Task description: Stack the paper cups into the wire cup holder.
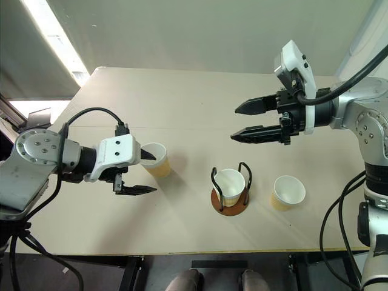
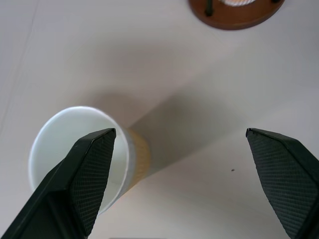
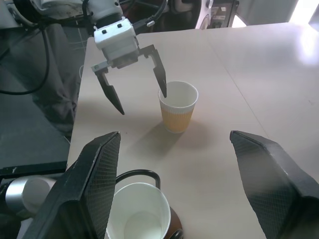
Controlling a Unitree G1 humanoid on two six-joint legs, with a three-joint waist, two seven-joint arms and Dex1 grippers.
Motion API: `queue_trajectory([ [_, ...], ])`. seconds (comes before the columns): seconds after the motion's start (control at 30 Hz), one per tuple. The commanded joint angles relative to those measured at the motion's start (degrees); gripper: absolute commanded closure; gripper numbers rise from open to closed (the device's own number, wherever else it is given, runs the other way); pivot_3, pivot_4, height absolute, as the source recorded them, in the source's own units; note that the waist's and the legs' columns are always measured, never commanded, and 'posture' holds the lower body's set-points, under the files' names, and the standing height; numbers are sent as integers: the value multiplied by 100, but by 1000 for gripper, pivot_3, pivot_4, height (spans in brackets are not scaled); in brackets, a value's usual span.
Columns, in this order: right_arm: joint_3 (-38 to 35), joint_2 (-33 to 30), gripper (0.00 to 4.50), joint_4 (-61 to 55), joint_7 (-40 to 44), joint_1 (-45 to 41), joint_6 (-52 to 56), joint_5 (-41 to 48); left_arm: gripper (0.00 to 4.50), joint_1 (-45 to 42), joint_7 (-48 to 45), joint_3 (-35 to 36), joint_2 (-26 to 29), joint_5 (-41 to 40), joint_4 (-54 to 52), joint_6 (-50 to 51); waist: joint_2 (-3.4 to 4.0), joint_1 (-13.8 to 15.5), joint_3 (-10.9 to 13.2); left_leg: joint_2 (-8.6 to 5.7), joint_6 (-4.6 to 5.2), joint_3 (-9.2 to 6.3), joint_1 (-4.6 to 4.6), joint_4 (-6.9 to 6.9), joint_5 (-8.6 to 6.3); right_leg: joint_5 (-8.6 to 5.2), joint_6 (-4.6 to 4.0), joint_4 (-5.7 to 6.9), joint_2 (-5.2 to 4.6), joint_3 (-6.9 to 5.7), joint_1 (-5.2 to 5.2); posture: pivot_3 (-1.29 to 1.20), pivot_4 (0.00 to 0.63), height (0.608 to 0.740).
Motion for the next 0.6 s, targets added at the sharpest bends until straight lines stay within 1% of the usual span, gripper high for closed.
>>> queue_trajectory([
  [0.03, -73, -30, 885, -46, 25, -159, -97, 82, 0, -68, 104, -127, -70, 361, 174, -258, 0, -1, 0, 1, 0, 0, 0, -2, 0, -1, -1, 0, 0, 0, 0, 0, 150, 740],
  [0.2, -34, -87, 885, -52, 42, -150, -71, 74, 0, -187, 53, -295, -237, 606, 424, -389, 0, 0, 0, 0, -1, 0, -2, -5, 0, -1, -2, -2, -1, -1, -1, 0, 150, 740],
  [0.4, -96, -153, 885, -129, -11, -75, -23, 98, 0, -395, 134, -584, -622, 999, 953, -624, 0, 4, 0, 0, -1, 0, -2, -4, 0, -1, -3, 0, -2, -2, -1, 0, 150, 740],
  [0.5, -106, -185, 885, -132, -42, -42, -8, 102, 0, -517, 168, -728, -806, 1262, 1302, -899, 0, 5, 0, -2, -1, 0, -3, -3, 0, -1, -3, 1, -4, -2, -1, 0, 150, 740],
  [0.6, -108, -173, 857, -105, -106, -38, 12, 109, 588, -643, 107, -708, -1006, 1296, 1583, -1298, 0, 4, 0, -2, -1, 0, -3, -4, 0, -1, -3, 1, -4, -2, -2, 0, 150, 740],
])
